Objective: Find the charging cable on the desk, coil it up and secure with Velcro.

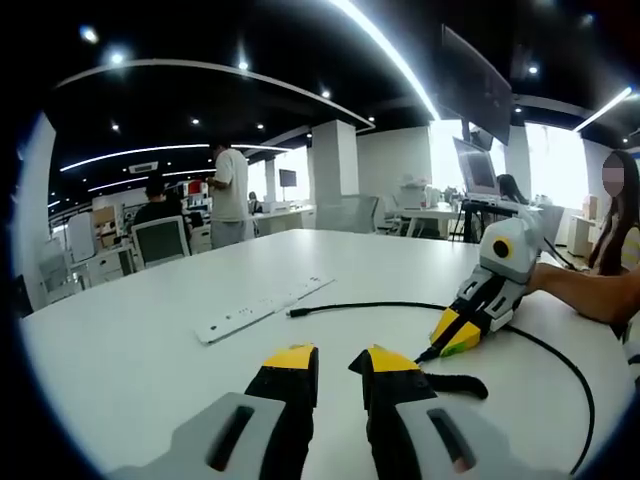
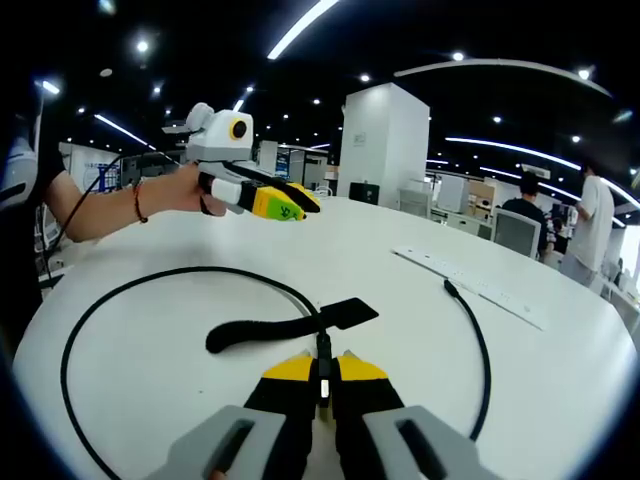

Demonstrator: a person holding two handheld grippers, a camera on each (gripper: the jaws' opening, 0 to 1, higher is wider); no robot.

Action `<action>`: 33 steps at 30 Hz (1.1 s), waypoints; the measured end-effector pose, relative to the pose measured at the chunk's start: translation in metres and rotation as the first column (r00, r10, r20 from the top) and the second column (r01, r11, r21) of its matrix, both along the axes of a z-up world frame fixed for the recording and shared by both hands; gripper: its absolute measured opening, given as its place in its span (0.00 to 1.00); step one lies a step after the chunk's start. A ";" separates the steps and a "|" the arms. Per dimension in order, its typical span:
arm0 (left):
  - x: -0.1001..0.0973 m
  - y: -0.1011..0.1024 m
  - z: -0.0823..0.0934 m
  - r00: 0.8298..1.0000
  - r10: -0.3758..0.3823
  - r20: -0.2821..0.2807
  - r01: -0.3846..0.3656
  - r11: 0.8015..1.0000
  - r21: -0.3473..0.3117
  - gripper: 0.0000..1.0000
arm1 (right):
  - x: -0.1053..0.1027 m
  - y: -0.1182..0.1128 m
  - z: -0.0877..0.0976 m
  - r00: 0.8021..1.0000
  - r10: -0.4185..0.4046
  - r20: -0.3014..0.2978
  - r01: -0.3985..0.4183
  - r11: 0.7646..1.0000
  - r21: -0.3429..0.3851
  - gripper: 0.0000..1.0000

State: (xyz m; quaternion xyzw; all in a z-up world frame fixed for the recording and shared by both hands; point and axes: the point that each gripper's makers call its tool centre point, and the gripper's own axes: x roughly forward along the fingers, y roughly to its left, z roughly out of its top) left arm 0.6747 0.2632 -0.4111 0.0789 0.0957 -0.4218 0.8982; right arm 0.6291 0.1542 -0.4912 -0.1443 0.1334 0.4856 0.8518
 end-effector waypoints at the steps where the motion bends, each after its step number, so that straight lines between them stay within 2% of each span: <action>1: 0.002 0.000 0.001 1.000 -0.004 0.005 0.004 1.000 0.006 0.19 | 0.000 0.000 0.000 1.000 0.001 -0.001 -0.001 1.000 0.000 0.08; 14: 0.033 -0.018 0.007 0.997 -0.052 0.048 0.048 0.995 0.087 0.23 | 0.001 0.000 0.000 1.000 0.001 -0.007 -0.001 1.000 0.007 0.08; 23: 0.058 -0.032 0.004 0.992 -0.097 0.083 0.082 0.983 0.163 0.26 | 0.001 0.000 0.001 1.000 0.002 -0.008 -0.002 1.000 0.006 0.08; 30: 0.073 -0.040 -0.002 0.988 -0.125 0.089 0.104 0.972 0.209 0.26 | -0.002 0.001 0.000 1.000 0.001 -0.007 -0.001 1.000 0.006 0.08; 33: 0.079 -0.046 -0.001 0.982 -0.148 0.117 0.118 0.966 0.229 0.26 | -0.001 0.001 0.000 1.000 0.000 -0.008 0.000 1.000 0.007 0.08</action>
